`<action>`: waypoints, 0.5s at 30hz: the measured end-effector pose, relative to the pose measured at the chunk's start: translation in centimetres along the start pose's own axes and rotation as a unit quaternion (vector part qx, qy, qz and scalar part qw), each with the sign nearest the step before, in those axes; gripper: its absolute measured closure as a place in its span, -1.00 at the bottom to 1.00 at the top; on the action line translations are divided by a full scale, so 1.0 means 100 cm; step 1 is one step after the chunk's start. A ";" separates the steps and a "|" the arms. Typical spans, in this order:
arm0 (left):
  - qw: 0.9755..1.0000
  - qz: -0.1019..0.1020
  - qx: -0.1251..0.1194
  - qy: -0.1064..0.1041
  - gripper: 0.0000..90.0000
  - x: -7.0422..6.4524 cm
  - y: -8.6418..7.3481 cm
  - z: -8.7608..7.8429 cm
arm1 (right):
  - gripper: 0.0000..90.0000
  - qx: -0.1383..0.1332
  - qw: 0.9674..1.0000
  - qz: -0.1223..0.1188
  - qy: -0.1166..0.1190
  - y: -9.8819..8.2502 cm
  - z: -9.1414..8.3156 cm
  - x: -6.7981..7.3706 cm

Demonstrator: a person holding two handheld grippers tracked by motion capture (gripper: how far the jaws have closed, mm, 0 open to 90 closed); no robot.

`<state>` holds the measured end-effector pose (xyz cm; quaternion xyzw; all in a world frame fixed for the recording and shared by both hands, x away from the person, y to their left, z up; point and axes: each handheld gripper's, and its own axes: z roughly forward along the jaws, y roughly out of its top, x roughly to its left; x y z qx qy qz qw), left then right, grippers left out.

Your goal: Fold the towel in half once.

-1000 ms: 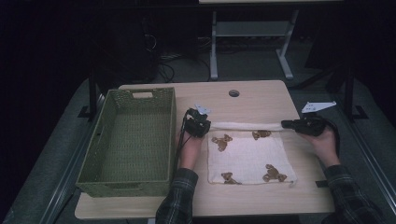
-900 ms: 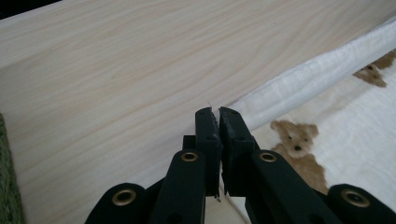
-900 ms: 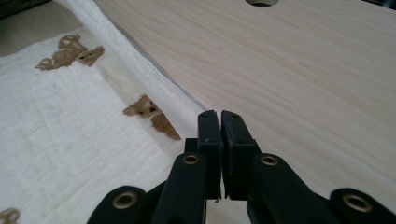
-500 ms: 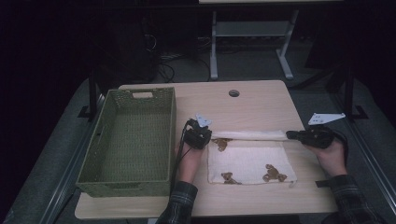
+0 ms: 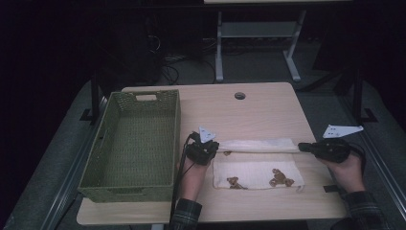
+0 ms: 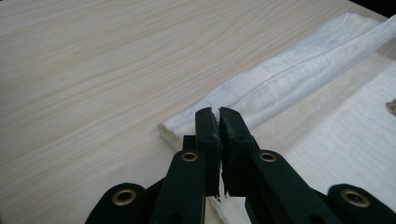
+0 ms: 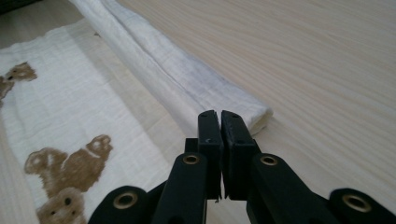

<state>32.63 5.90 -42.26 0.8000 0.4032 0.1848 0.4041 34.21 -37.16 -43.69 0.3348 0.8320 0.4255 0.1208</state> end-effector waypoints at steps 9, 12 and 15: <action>1.000 -0.007 0.004 0.008 0.92 -0.015 -0.014 -0.015 | 0.94 0.003 1.000 -0.015 0.004 -0.007 -0.007 0.016; 1.000 -0.007 0.004 0.006 0.92 -0.020 -0.019 -0.019 | 0.94 0.007 1.000 -0.019 0.004 -0.011 -0.010 0.021; 1.000 -0.004 0.008 0.004 0.92 -0.022 -0.022 -0.025 | 0.94 0.007 1.000 -0.023 0.008 -0.015 -0.013 0.026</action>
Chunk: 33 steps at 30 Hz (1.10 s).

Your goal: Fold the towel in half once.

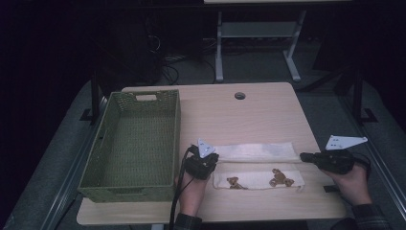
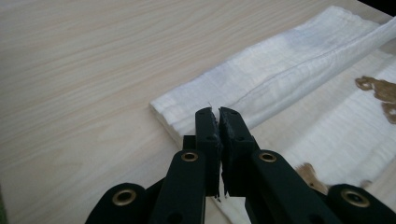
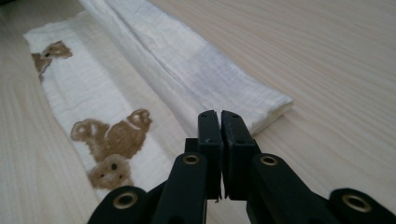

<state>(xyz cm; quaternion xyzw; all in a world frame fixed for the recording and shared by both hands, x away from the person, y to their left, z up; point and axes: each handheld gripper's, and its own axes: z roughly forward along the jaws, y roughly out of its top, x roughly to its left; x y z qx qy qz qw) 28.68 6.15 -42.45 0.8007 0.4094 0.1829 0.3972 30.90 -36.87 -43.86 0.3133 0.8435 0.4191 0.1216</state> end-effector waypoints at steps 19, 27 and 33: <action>1.000 0.007 0.019 -0.012 0.92 -0.023 -0.023 -0.016 | 0.94 0.015 1.000 -0.010 0.013 -0.020 -0.010 0.024; 0.999 0.008 0.040 -0.013 0.92 -0.023 -0.032 -0.013 | 0.94 0.034 0.999 -0.010 0.029 -0.027 -0.008 0.032; 0.998 0.011 0.059 -0.019 0.92 -0.024 -0.039 -0.010 | 0.94 0.049 0.998 -0.008 0.038 -0.032 -0.006 0.036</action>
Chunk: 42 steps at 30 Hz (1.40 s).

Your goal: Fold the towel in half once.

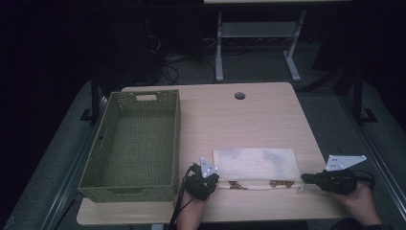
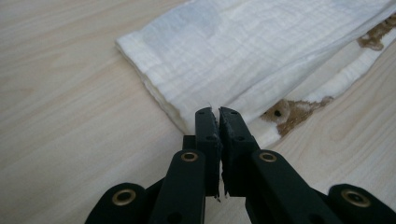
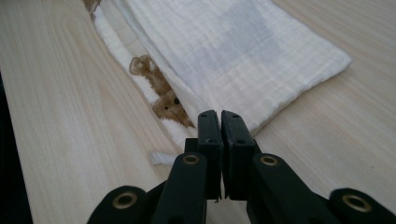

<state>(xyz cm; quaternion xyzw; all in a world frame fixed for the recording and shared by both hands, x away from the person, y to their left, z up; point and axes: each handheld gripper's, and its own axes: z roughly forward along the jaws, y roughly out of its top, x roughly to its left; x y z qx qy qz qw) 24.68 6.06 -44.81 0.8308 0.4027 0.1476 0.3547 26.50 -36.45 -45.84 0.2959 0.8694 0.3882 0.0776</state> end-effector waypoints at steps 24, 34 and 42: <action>1.000 0.002 -0.030 -0.001 0.39 0.023 0.042 0.029 | 0.62 -0.036 0.999 -0.001 -0.013 0.032 0.013 -0.036; 1.000 0.006 -0.016 0.012 0.35 0.045 0.056 0.052 | 0.62 -0.026 0.999 0.029 -0.032 0.050 0.045 -0.081; 1.000 0.001 -0.006 0.017 0.34 0.061 0.061 0.064 | 0.61 0.001 0.999 0.035 -0.025 0.045 0.060 -0.088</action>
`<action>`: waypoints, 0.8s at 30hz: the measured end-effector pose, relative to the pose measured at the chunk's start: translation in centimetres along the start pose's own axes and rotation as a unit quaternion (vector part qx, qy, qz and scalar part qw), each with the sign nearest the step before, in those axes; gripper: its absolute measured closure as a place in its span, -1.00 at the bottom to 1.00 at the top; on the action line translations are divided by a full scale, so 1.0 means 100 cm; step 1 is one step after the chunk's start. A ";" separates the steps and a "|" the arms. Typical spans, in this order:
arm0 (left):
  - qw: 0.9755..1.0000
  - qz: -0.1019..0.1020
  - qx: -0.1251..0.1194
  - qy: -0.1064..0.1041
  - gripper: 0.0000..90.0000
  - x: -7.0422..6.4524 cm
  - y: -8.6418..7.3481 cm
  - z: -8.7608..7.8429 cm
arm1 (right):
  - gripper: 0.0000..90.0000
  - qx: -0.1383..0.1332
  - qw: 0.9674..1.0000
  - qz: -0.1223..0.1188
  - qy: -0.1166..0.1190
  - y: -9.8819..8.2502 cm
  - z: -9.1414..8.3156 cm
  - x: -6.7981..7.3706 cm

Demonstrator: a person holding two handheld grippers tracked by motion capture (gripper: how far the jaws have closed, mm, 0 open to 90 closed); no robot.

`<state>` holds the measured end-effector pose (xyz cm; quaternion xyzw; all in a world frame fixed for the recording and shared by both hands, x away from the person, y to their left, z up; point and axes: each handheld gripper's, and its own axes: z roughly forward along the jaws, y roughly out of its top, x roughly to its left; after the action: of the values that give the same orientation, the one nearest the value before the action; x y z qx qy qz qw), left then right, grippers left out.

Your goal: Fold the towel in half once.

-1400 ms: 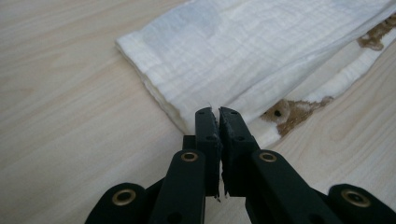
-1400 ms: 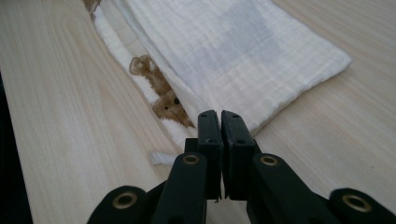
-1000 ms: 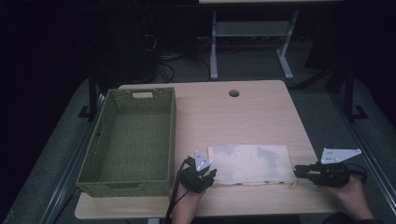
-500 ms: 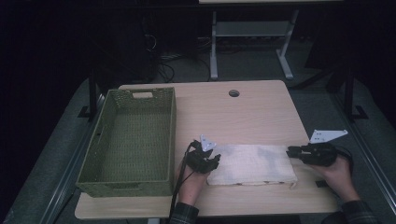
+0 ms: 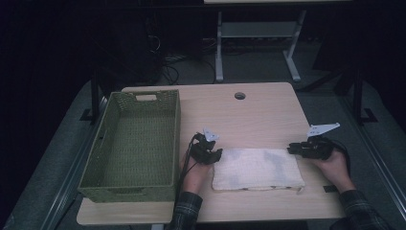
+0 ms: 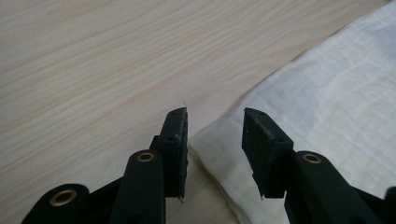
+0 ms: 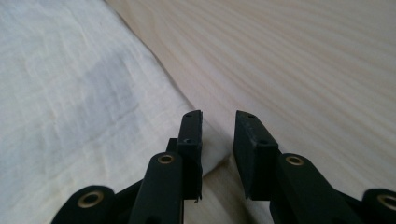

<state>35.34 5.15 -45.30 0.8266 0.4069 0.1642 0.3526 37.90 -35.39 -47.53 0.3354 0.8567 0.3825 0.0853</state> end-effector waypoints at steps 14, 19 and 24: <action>1.000 -0.003 0.021 0.005 0.34 0.013 -0.003 0.014 | 0.89 -0.002 1.000 -0.004 0.008 -0.001 0.001 0.002; 1.000 -0.009 0.017 -0.020 0.53 0.014 -0.004 0.017 | 0.91 -0.002 1.000 -0.005 0.007 -0.001 0.001 0.003; 0.999 -0.002 0.016 -0.039 0.89 0.012 -0.003 0.017 | 0.93 0.005 1.000 -0.019 -0.007 0.001 0.000 0.006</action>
<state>36.88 5.44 -46.70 0.8371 0.3966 0.1245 0.3556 37.51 -34.91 -47.40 0.3227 0.8641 0.3739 0.0971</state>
